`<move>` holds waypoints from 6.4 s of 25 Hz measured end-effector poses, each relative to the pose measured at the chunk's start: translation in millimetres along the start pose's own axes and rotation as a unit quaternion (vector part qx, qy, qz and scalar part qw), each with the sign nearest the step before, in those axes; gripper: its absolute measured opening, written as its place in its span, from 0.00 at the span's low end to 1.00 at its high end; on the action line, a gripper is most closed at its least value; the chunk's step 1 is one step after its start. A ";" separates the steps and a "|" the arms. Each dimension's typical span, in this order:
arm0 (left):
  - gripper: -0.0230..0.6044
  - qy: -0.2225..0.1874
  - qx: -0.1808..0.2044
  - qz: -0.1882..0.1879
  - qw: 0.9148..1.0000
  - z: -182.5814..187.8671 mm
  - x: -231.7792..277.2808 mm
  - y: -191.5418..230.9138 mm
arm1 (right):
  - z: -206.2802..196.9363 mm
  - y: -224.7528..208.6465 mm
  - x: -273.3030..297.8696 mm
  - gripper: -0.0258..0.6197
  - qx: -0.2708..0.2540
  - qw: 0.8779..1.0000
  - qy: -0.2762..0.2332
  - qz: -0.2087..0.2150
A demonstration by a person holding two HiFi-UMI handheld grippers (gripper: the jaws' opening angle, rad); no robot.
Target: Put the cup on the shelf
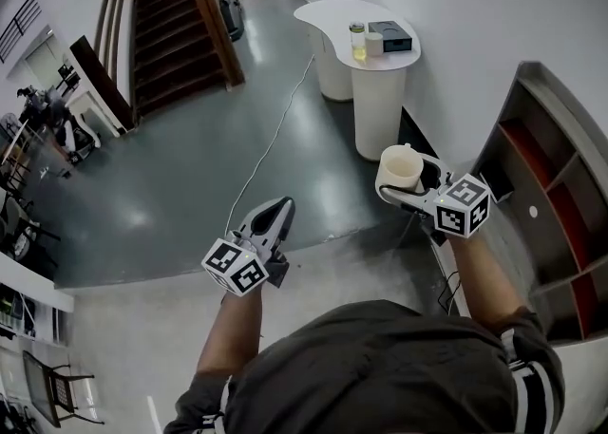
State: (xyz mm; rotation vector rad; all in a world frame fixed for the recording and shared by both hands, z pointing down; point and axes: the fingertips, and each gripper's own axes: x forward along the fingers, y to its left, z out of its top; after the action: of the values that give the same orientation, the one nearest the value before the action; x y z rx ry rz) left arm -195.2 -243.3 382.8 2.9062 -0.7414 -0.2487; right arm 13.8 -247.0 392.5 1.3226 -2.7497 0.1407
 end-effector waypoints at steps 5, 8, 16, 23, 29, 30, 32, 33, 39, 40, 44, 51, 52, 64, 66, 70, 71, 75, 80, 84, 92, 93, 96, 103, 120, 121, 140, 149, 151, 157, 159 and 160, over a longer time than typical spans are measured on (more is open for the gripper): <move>0.04 0.009 -0.004 0.003 1.000 -5.7 36.1 17.7 | -0.7 -41.9 14.3 0.68 0.008 1.000 0.004 0.005; 0.04 0.011 -0.001 0.017 1.000 -16.1 67.3 25.4 | -3.7 -77.1 19.0 0.68 0.002 1.000 0.007 0.022; 0.04 0.003 0.003 0.087 0.996 -32.3 169.3 30.3 | 3.3 -188.5 17.6 0.68 -0.032 0.996 0.017 0.082; 0.04 0.001 0.020 0.097 0.995 -15.3 187.7 55.1 | 12.6 -220.7 36.0 0.68 -0.020 0.997 0.000 0.079; 0.04 0.000 0.022 0.085 0.996 -6.1 158.1 100.0 | 15.5 -203.8 64.6 0.68 -0.015 0.999 0.001 0.038; 0.04 0.000 0.023 0.080 0.997 -4.5 154.0 105.3 | 16.9 -198.9 68.5 0.68 -0.017 0.999 0.002 0.035; 0.04 -0.003 0.024 0.067 0.997 1.4 150.7 112.2 | 23.5 -192.3 73.3 0.68 -0.020 0.999 0.000 0.027; 0.04 -0.006 0.024 0.061 0.998 4.4 151.3 114.0 | 27.4 -191.1 74.2 0.68 -0.021 1.000 -0.002 0.022; 0.04 -0.011 0.028 0.035 0.999 13.6 156.6 115.8 | 38.1 -195.3 71.9 0.68 -0.025 1.000 -0.002 -0.004; 0.04 -0.011 0.028 0.031 0.999 15.6 158.1 115.7 | 40.5 -197.1 69.3 0.68 -0.025 1.000 -0.003 -0.009; 0.04 -0.011 0.027 0.010 1.000 21.5 182.1 110.3 | 52.9 -217.5 48.8 0.68 -0.030 0.999 -0.010 -0.043; 0.04 -0.005 0.037 -0.069 0.997 22.0 280.9 73.6 | 79.8 -283.9 -20.7 0.68 -0.040 0.989 -0.021 -0.139; 0.04 -0.005 0.036 -0.082 0.996 21.0 297.7 66.6 | 83.5 -295.1 -34.0 0.68 -0.042 0.987 -0.023 -0.155; 0.04 -0.007 0.051 -0.220 0.974 21.7 439.4 -40.0 | 128.4 -400.2 -214.3 0.68 -0.053 0.935 -0.022 -0.349; 0.04 -0.006 0.049 -0.233 0.971 19.4 458.1 -50.6 | 130.2 -416.5 -234.9 0.68 -0.050 0.927 -0.018 -0.372; 0.04 -0.004 0.051 -0.254 0.966 15.3 491.1 -73.0 | 125.1 -448.0 -269.0 0.68 -0.042 0.908 0.001 -0.416; 0.04 -0.004 0.051 -0.259 0.965 15.5 497.7 -77.6 | 122.7 -455.3 -275.7 0.68 -0.037 0.904 0.005 -0.425; 0.04 -0.006 0.051 -0.272 0.961 15.6 518.2 -94.4 | 114.1 -482.9 -296.2 0.68 -0.011 0.892 0.017 -0.452; 0.04 -0.005 0.044 -0.282 0.958 9.6 530.8 -107.1 | 103.7 -507.5 -307.0 0.68 0.012 0.878 0.038 -0.477; 0.04 0.001 0.043 -0.282 0.958 2.2 536.5 -109.0 | 94.2 -523.8 -306.8 0.68 0.020 0.872 0.061 -0.486; 0.04 0.002 0.040 -0.278 0.960 -0.3 538.9 -105.9 | 88.2 -545.4 -306.1 0.68 0.028 0.857 0.096 -0.505; 0.04 0.002 0.040 -0.278 0.960 -0.3 538.9 -106.3 | 86.7 -547.0 -306.1 0.68 0.037 0.858 0.098 -0.502; 0.04 0.004 0.045 -0.280 0.959 -0.6 538.1 -107.7 | 83.4 -548.1 -305.2 0.68 0.061 0.865 0.096 -0.489; 0.04 -0.001 0.043 -0.283 0.958 3.0 537.7 -107.1 | 83.0 -546.8 -305.0 0.73 0.044 0.856 0.110 -0.503; 0.04 -0.004 0.048 -0.280 0.959 9.1 524.6 -89.8 | 99.3 -506.9 -315.5 0.81 -0.005 0.841 0.075 -0.537; 0.04 -0.005 0.047 -0.280 0.959 9.8 523.4 -88.0 | 99.7 -502.9 -313.8 0.81 -0.009 0.842 0.074 -0.535; 0.04 -0.012 0.060 -0.194 0.979 16.1 416.9 -5.7 | 99.5 -384.2 -153.4 0.47 -0.049 0.936 -0.016 -0.348; 0.04 -0.006 0.079 -0.055 0.995 12.5 305.9 81.1 | 63.2 -322.8 -1.8 0.22 -0.030 0.982 -0.015 -0.184; 0.04 -0.003 0.083 -0.025 0.996 10.2 279.7 96.8 | 59.9 -306.4 27.2 0.19 -0.029 0.988 -0.016 -0.151; 0.04 0.002 0.093 0.050 0.994 4.1 204.0 125.9 | 50.9 -251.8 96.0 0.04 -0.024 0.998 -0.028 -0.060; 0.04 0.007 0.098 0.071 0.993 0.7 182.2 132.8 | 42.6 -232.2 117.1 0.03 -0.023 0.999 -0.027 -0.028; 0.04 0.010 0.100 0.080 0.992 -1.4 172.7 135.5 | 37.9 -223.0 126.1 0.03 -0.021 0.999 -0.026 -0.013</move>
State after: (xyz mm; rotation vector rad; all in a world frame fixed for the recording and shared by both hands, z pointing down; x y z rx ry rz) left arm -108.2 -444.8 385.1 3.0065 -1.0464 -0.1358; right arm 108.3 -487.8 379.9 1.3699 -2.7603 0.0455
